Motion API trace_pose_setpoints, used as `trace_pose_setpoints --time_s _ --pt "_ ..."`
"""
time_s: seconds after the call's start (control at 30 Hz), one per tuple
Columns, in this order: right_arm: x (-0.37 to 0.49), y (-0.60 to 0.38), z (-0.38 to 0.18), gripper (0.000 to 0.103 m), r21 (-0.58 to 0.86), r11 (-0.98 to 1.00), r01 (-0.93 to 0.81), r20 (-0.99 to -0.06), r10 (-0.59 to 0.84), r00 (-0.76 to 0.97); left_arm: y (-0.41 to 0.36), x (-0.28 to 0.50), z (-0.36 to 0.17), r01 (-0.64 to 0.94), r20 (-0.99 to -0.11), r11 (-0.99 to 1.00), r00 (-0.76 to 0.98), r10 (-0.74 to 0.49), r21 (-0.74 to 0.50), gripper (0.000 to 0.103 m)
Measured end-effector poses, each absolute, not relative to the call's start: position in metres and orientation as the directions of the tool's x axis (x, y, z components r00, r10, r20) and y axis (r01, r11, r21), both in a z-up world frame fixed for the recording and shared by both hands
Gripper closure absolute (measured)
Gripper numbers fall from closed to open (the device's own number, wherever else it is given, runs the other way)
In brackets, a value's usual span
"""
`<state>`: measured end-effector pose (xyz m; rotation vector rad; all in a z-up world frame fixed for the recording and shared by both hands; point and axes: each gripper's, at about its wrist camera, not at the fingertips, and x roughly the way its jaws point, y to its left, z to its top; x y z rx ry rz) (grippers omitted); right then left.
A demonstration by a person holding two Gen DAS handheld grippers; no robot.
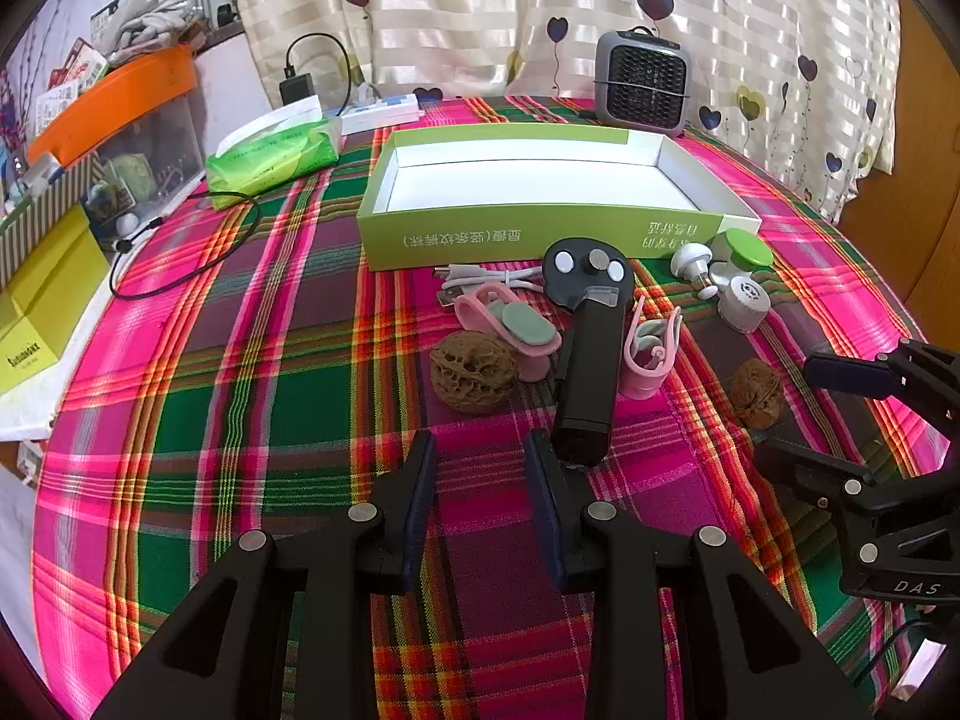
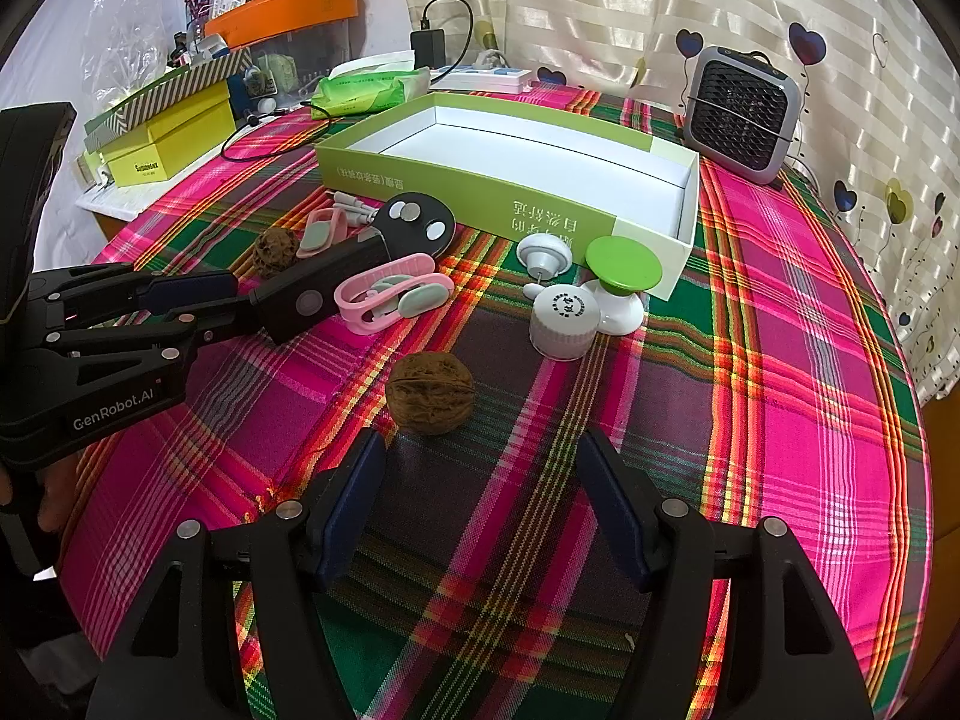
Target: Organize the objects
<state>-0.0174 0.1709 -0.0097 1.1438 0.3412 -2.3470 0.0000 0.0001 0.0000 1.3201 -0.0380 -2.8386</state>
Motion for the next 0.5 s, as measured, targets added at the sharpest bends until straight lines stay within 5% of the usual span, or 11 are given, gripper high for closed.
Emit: trace_pose_setpoints --time_s 0.5 --pt "-0.0166 0.1699 -0.0091 0.036 -0.005 -0.842 0.539 -0.789 -0.328 -0.52 0.0 0.0 0.0 0.0 -0.764 -1.0 -0.644 -0.02 0.026 0.074"
